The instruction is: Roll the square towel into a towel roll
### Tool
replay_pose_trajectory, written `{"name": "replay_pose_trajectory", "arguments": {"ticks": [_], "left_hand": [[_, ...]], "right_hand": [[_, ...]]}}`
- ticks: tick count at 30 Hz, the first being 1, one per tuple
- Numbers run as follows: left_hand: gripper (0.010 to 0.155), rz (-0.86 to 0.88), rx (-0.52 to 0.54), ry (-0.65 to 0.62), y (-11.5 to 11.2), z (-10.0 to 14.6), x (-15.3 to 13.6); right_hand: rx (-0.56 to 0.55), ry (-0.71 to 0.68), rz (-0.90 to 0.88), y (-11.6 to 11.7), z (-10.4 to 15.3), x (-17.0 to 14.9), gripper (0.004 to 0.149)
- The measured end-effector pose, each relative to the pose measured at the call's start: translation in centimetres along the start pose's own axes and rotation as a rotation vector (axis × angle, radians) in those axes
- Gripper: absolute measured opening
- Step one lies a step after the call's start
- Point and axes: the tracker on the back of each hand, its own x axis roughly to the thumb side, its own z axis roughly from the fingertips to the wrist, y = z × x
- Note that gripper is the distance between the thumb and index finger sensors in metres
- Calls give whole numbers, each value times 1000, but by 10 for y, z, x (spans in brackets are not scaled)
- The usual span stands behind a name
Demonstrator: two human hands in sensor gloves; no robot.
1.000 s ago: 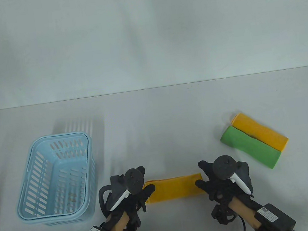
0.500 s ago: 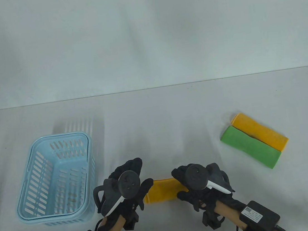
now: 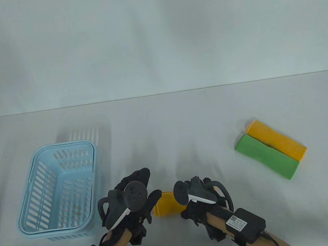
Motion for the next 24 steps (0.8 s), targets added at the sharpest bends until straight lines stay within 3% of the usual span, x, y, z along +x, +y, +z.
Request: {"name": "replay_pose_trajectory", "arguments": {"ticks": [8,17,24], "left_hand": [[82,3,-1,-6,-1,-1,0],[82,12,2,0,0,0,-1],[82,16,9,6,1,0,-4]], "right_hand": [[71,10,-54,-7,-11,5,73],[28,17,-114,-12,-1,1,68],[-81,73,-306,-61,39,-36,68]]}}
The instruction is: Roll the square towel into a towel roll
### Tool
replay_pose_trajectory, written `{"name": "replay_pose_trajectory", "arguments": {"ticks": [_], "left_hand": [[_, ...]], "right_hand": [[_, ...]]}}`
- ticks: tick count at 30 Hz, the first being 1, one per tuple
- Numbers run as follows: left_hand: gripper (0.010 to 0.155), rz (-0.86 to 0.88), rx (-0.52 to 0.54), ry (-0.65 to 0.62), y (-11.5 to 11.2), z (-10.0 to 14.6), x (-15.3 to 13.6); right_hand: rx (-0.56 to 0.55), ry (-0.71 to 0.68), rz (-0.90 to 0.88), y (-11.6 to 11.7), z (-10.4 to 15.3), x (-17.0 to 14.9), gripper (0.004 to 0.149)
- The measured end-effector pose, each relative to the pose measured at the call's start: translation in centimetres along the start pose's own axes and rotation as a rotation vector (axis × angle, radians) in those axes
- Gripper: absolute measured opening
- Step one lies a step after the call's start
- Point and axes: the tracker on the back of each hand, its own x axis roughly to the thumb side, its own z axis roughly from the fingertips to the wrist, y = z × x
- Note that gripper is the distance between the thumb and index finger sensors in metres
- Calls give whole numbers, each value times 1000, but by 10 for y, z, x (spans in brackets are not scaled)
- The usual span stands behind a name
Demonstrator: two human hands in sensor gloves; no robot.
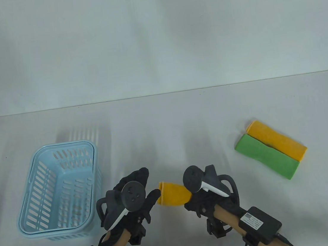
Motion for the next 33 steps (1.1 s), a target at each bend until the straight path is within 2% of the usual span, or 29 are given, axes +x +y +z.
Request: {"name": "replay_pose_trajectory", "arguments": {"ticks": [4,7,11,16,19,27,29,33], "left_hand": [[82,-1,9,-5,1,0,0],[82,3,11,-9,1,1,0],[82,1,8,-13,1,1,1],[82,-9,1,-17,-1,0,2],[82,-13,-9,-14,-3,-1,2],[82,-22,-24,-8,-7,-2,1],[82,-20,-26,-3,-7,-2,1],[82,-20,-36,6,-8,-3,-1]], "right_hand": [[-77,84,-93,-41,20,-35,68],[-131,170,-101,-64,30,-69,68],[-178,312,-65,-75,35,-115,68],[-164,500,7,-61,24,-170,68],[-163,552,78,-45,10,-187,68],[-245,593,155,-14,-25,-191,70],[-289,593,170,-9,-30,-190,71],[-282,596,212,-1,-34,-190,75]]}}
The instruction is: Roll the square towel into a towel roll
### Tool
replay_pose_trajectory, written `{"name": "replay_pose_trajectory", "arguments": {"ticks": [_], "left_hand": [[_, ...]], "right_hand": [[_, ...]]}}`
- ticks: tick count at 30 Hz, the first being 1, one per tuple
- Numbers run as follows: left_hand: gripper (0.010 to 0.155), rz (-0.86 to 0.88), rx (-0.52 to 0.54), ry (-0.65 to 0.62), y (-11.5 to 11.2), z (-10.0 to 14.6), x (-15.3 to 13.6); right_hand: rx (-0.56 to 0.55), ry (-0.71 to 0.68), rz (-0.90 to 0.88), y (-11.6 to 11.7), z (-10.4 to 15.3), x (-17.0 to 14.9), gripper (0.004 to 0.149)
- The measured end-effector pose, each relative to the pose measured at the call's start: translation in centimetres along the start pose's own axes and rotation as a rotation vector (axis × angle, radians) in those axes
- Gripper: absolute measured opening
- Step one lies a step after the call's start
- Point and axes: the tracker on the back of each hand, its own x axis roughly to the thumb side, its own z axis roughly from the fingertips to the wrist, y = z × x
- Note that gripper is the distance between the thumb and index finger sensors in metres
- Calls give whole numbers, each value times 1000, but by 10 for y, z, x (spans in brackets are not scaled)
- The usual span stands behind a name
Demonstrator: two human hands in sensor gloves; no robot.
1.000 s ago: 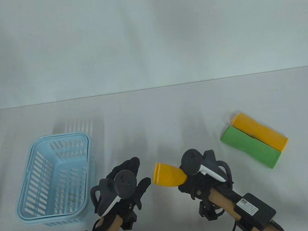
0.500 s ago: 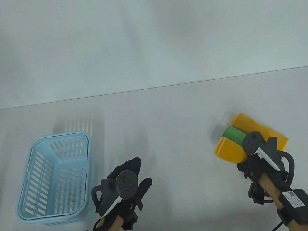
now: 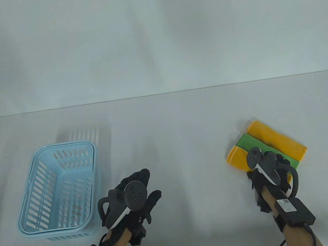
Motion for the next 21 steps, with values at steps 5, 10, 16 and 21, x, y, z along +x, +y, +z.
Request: {"name": "replay_pose_trajectory", "arguments": {"ticks": [5,10,16,21], "left_hand": [[82,-9,-10,-1,-2,-2,0],[82,-6,-13,-1,-2,-2,0],[82,-6,-11,1,-2,-2,0],[83,-6,-6,1,-2,-1,0]], "right_hand": [[12,0,-21,0,2,-1,79],[31,-14,-16,-2,8,-3,84],[45,-22,-65,-13,17,-6,86],[11,-23,-124,-35,25,-10,82]]}}
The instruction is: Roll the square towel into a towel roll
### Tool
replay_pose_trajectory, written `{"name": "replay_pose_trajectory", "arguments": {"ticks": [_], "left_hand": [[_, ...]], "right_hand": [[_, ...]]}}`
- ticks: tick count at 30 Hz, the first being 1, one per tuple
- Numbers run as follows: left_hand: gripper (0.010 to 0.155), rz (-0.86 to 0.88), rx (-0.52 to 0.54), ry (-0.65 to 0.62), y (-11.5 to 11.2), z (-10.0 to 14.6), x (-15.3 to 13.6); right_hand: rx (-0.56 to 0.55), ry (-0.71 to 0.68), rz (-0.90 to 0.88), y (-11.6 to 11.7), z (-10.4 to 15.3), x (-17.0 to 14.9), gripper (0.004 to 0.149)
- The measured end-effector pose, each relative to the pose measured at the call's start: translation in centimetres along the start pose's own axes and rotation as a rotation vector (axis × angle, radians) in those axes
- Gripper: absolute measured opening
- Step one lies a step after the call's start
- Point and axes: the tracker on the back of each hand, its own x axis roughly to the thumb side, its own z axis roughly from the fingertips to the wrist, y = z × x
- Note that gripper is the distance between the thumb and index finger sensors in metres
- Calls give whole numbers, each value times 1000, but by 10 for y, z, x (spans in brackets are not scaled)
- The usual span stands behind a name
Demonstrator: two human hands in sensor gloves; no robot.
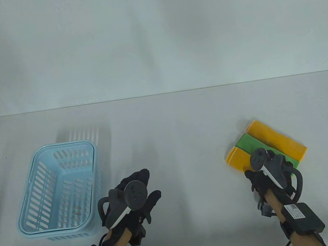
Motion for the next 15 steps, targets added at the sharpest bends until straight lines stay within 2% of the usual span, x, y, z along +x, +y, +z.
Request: {"name": "replay_pose_trajectory", "arguments": {"ticks": [8,15], "left_hand": [[84,-11,13,-6,0,1,1],[86,-29,31,-8,-1,2,4]], "right_hand": [[-55,-53,-129,-46,20,12,78],[-112,-226,-124,-67,55,47,78]]}}
